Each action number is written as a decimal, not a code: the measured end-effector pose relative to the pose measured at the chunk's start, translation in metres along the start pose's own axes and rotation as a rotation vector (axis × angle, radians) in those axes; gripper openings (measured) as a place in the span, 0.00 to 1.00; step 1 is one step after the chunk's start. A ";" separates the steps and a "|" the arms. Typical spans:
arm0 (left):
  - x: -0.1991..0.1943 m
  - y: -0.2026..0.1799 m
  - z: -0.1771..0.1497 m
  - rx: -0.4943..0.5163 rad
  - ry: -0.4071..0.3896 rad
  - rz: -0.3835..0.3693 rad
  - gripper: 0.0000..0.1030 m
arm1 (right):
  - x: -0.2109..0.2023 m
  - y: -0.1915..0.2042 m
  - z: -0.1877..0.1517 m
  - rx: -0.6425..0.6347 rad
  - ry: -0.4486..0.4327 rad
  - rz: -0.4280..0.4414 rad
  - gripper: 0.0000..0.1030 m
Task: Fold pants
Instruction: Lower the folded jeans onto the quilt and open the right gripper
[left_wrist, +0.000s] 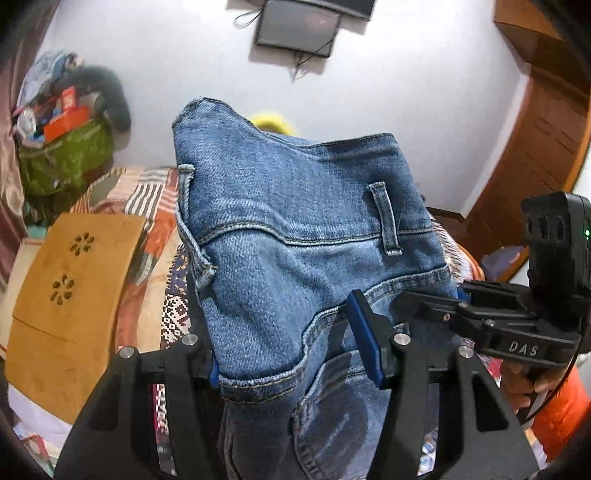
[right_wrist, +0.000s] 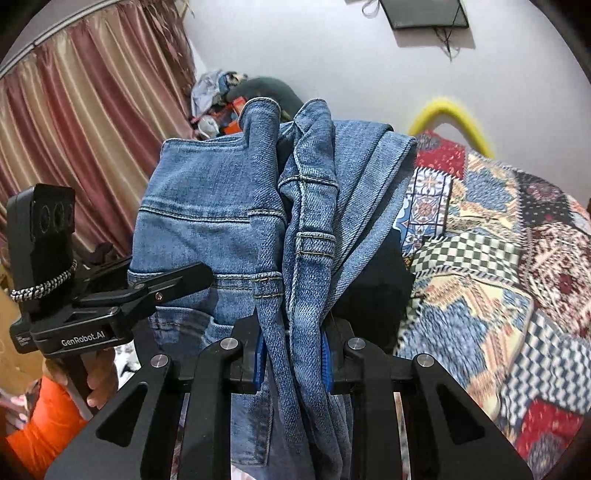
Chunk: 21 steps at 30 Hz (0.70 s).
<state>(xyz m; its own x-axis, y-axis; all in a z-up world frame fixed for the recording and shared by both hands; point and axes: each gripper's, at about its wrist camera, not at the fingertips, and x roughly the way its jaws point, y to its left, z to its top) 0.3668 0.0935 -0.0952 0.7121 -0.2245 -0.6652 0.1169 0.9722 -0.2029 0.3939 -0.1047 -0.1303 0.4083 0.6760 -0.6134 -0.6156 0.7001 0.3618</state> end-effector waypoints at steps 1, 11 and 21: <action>0.014 0.008 0.003 -0.012 0.011 0.006 0.55 | 0.012 -0.005 0.003 0.006 0.015 -0.001 0.20; 0.180 0.057 -0.008 -0.085 0.243 0.108 0.54 | 0.147 -0.061 0.021 0.042 0.278 -0.164 0.20; 0.156 0.059 -0.023 -0.105 0.250 0.163 0.55 | 0.119 -0.077 -0.005 0.016 0.263 -0.224 0.37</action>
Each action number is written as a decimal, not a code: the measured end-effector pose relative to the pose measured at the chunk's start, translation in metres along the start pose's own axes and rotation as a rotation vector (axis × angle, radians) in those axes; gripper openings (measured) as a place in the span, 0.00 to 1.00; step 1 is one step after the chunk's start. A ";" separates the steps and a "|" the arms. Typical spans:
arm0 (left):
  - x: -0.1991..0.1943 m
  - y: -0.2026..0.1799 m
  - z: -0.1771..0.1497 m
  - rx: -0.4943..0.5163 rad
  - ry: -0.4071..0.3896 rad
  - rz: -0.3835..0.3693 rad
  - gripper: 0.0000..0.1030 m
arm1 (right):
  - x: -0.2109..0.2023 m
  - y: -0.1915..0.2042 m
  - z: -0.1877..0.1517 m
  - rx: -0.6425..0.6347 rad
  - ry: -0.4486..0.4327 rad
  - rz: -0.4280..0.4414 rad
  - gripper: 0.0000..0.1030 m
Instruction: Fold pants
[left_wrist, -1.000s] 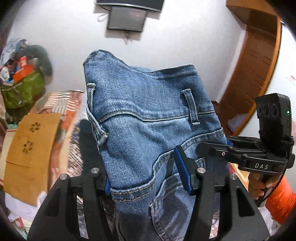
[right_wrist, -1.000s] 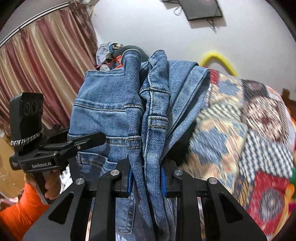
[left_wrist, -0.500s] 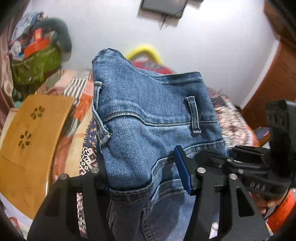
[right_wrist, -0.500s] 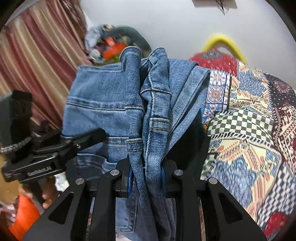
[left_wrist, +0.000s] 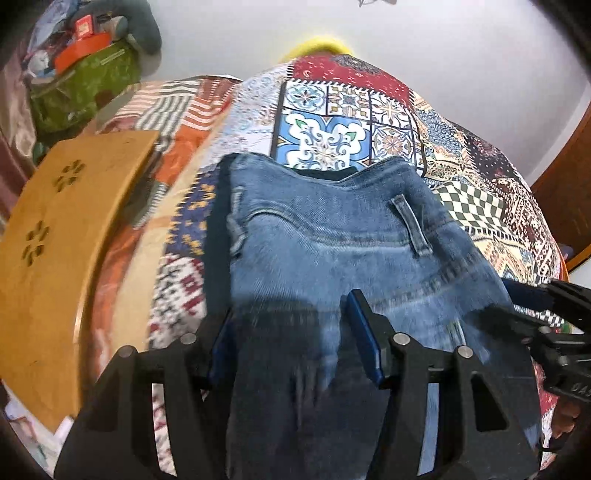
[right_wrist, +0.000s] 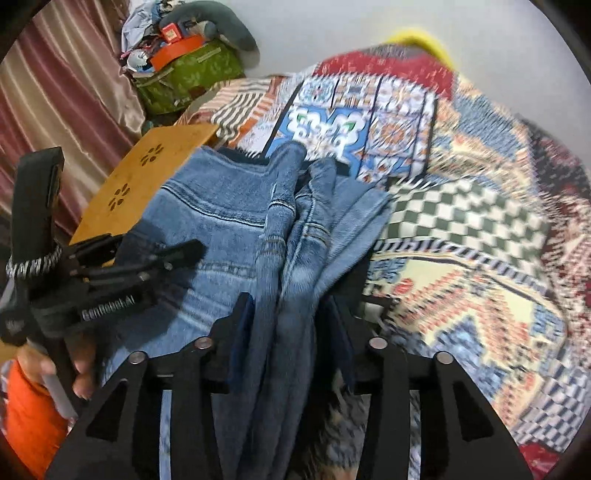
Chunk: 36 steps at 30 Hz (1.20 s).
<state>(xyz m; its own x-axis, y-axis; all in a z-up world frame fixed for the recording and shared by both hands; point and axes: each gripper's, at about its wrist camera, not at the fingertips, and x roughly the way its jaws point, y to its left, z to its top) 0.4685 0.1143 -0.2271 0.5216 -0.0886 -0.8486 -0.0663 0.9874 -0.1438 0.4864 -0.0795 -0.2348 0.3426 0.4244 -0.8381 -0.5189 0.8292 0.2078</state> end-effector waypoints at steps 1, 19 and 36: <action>-0.014 0.001 -0.003 0.000 -0.011 0.001 0.55 | -0.010 0.000 -0.004 -0.005 -0.012 -0.003 0.37; -0.319 -0.092 -0.090 0.179 -0.525 -0.029 0.57 | -0.251 0.079 -0.071 -0.086 -0.527 0.024 0.37; -0.437 -0.104 -0.220 0.103 -0.863 -0.040 1.00 | -0.335 0.152 -0.182 -0.167 -0.868 -0.113 0.64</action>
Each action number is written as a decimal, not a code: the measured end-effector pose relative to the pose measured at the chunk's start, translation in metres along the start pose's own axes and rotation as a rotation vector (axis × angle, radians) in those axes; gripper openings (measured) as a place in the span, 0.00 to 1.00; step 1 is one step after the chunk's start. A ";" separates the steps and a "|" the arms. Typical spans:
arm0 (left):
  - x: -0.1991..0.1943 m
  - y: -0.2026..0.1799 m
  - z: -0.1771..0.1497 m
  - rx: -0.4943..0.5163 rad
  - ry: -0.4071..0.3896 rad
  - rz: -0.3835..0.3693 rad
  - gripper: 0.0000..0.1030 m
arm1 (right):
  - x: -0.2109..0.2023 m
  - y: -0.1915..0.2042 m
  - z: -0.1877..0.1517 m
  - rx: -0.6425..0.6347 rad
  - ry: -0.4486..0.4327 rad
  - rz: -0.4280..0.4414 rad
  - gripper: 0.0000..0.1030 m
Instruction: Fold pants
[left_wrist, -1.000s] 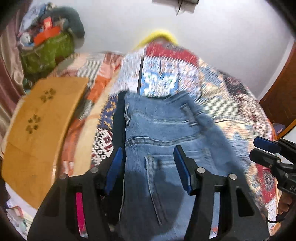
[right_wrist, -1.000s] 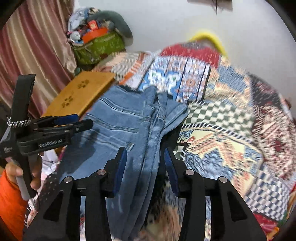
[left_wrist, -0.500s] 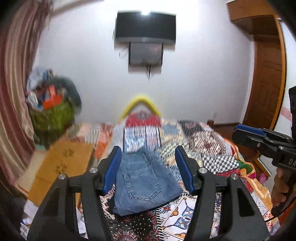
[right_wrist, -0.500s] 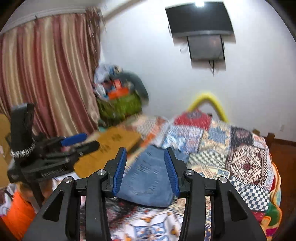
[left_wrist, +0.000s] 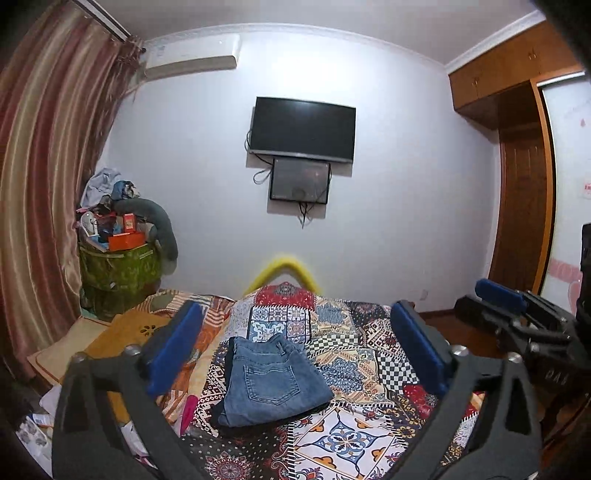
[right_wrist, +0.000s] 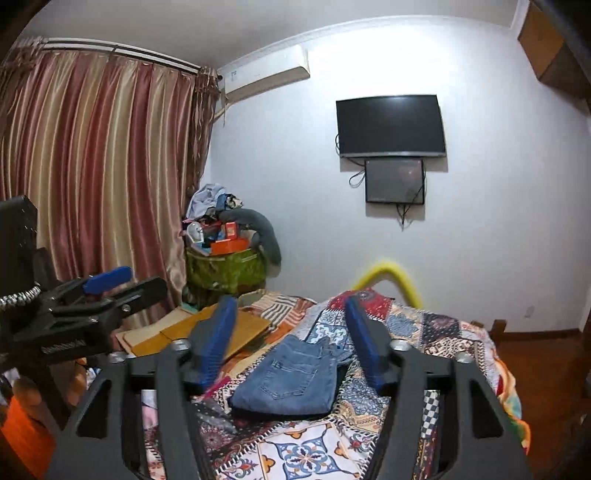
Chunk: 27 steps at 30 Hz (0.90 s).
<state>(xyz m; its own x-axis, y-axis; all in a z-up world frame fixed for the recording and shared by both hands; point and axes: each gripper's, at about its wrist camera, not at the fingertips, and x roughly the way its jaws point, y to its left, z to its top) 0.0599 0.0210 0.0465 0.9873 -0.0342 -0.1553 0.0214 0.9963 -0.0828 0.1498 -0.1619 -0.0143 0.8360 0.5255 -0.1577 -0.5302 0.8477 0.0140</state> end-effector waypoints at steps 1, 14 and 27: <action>-0.005 0.000 -0.001 -0.001 -0.003 0.004 1.00 | 0.000 0.002 -0.001 -0.004 -0.003 -0.007 0.68; -0.014 0.010 -0.013 -0.036 0.011 0.031 1.00 | 0.002 0.008 -0.004 0.010 -0.002 -0.045 1.00; -0.014 -0.003 -0.023 0.019 0.015 0.051 1.00 | -0.004 -0.001 -0.016 0.052 0.019 -0.045 1.00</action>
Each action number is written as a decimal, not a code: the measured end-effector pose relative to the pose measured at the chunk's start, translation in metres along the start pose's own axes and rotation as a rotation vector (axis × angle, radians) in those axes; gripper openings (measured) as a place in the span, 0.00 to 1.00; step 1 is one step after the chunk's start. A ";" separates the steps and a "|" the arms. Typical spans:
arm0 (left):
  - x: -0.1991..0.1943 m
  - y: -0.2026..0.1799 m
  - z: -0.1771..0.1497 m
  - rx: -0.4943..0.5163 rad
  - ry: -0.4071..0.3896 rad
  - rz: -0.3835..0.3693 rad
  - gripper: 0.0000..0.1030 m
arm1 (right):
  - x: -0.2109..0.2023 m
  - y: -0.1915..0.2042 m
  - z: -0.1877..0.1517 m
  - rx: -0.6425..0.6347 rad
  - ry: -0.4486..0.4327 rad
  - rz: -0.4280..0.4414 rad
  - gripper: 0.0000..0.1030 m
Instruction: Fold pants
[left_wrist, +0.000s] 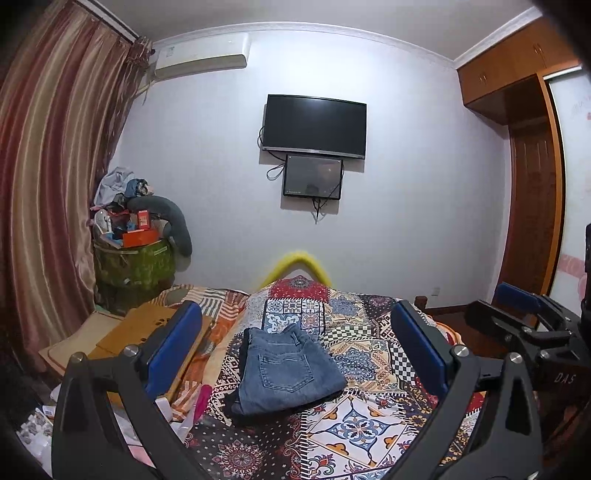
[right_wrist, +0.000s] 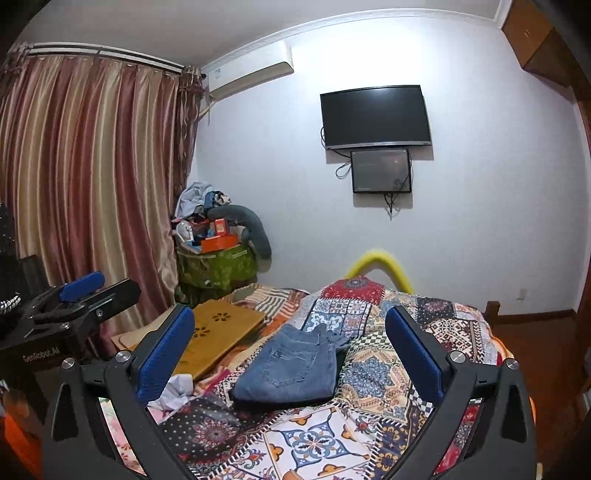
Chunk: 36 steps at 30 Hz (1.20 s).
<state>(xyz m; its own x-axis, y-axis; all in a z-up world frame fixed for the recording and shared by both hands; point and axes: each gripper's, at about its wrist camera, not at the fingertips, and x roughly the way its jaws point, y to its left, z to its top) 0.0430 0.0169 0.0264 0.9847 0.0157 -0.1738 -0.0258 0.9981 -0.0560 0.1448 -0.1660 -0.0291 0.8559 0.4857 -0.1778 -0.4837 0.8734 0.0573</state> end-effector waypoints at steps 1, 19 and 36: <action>0.000 -0.002 0.000 0.007 -0.001 -0.001 1.00 | -0.001 0.000 0.000 0.000 0.000 -0.002 1.00; 0.006 -0.010 -0.004 0.044 0.011 -0.022 1.00 | -0.009 -0.005 -0.001 0.026 0.016 -0.012 1.00; 0.006 -0.015 -0.004 0.060 0.012 -0.043 1.00 | -0.012 -0.005 0.002 0.040 0.017 -0.018 1.00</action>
<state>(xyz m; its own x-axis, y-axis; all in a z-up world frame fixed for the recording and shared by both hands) 0.0482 0.0022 0.0219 0.9824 -0.0279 -0.1847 0.0275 0.9996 -0.0050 0.1378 -0.1761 -0.0254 0.8608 0.4699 -0.1957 -0.4607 0.8827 0.0927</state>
